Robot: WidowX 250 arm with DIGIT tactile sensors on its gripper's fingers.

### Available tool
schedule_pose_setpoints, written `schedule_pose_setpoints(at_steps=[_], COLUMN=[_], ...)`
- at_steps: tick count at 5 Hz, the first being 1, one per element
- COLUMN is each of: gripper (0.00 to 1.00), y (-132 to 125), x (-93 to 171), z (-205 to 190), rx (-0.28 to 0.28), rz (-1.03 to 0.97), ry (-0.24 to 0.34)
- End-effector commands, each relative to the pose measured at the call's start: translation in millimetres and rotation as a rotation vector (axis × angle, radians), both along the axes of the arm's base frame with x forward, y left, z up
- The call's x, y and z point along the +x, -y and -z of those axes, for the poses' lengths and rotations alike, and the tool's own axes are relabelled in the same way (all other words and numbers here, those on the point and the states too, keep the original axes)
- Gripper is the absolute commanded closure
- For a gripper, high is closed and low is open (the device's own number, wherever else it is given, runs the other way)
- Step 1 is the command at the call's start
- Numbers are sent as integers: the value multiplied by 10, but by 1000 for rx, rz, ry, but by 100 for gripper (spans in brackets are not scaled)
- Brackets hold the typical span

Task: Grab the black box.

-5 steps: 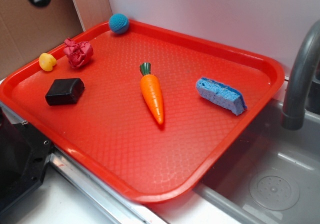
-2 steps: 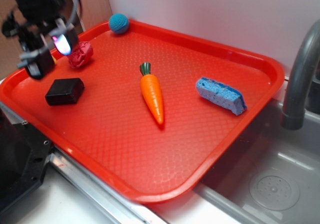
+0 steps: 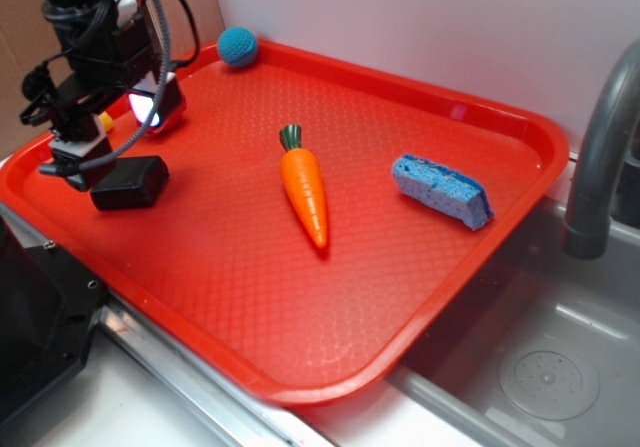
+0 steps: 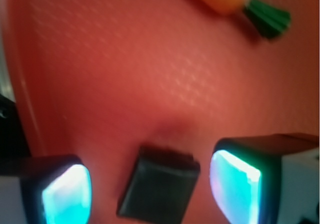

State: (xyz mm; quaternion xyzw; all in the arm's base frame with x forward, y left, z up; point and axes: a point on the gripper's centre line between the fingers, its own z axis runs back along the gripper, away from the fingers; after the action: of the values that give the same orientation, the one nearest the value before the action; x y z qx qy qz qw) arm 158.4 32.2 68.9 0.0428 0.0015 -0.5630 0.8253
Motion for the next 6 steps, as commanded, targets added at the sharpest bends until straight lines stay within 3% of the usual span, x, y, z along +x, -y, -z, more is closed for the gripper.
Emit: schedule_pose_setpoints(at_steps=[1, 3, 4, 5, 6], gripper=[0, 0, 0, 0, 23], y=[-240, -384, -541, -604, -649], x=[-20, -213, -185, -86, -24], z=[93, 336, 317, 361, 374], rx=[1, -23, 18, 33, 12], rz=[-309, -442, -459, -442, -470], ry=[36, 31, 74, 47, 47])
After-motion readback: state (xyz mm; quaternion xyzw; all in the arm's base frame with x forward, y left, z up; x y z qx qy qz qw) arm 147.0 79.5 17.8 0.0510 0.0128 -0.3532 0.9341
